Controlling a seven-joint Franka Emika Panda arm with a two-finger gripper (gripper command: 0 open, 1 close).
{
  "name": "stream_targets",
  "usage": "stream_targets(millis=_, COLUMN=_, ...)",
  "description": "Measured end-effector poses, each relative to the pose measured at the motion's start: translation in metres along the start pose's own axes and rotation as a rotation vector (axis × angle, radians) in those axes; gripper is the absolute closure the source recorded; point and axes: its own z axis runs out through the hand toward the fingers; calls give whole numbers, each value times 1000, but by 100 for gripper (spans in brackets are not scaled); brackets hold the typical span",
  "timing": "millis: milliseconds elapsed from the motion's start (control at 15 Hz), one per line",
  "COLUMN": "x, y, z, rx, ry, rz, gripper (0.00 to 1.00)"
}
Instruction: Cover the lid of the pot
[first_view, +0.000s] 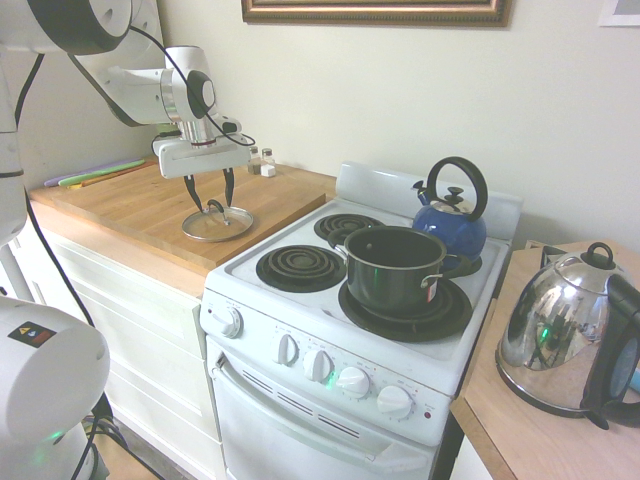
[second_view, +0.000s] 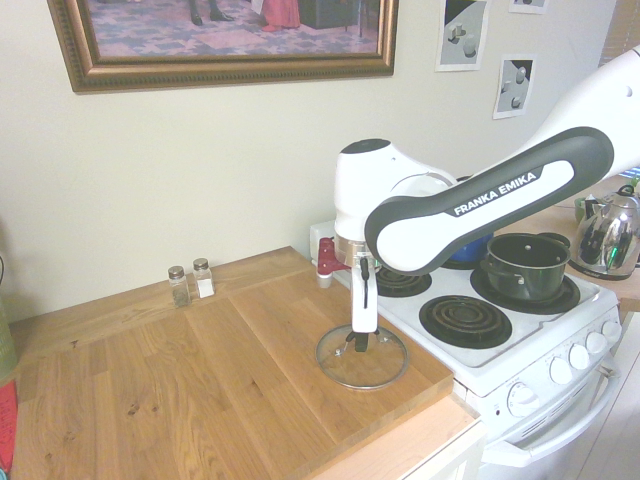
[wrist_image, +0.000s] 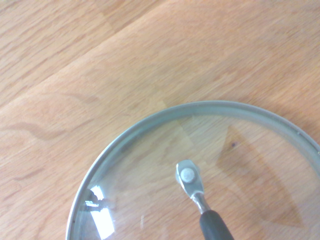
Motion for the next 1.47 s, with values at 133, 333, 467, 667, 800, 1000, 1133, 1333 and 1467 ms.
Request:
stream_targets(millis=133, x=0, y=1, z=2, rx=-3, ry=-8, rz=2, gripper=100)
stream_targets(millis=333, x=-1, y=1, z=4, rx=-6, ry=-16, rz=2, gripper=100)
stream_targets(millis=467, x=-1, y=2, z=7, rx=-7, ry=-22, rz=2, gripper=100)
stream_targets(millis=667, x=1, y=5, z=8, rx=-8, ry=-23, rz=9, gripper=100)
stream_targets(millis=800, x=3, y=12, z=7, rx=2, ry=-25, rz=31, gripper=100)
stream_targets(millis=1000, x=8, y=27, z=-12, rx=33, ry=-24, rz=88, gripper=100)
stream_targets(millis=1133, x=9, y=43, z=-46, rx=60, ry=-19, rz=156, gripper=100)
stream_targets(millis=1333, x=5, y=91, z=-99, rx=87, ry=-11, rz=307, gripper=100)
stream_targets(millis=1467, x=0, y=136, z=-129, rx=89, ry=-15, rz=437, gripper=100)
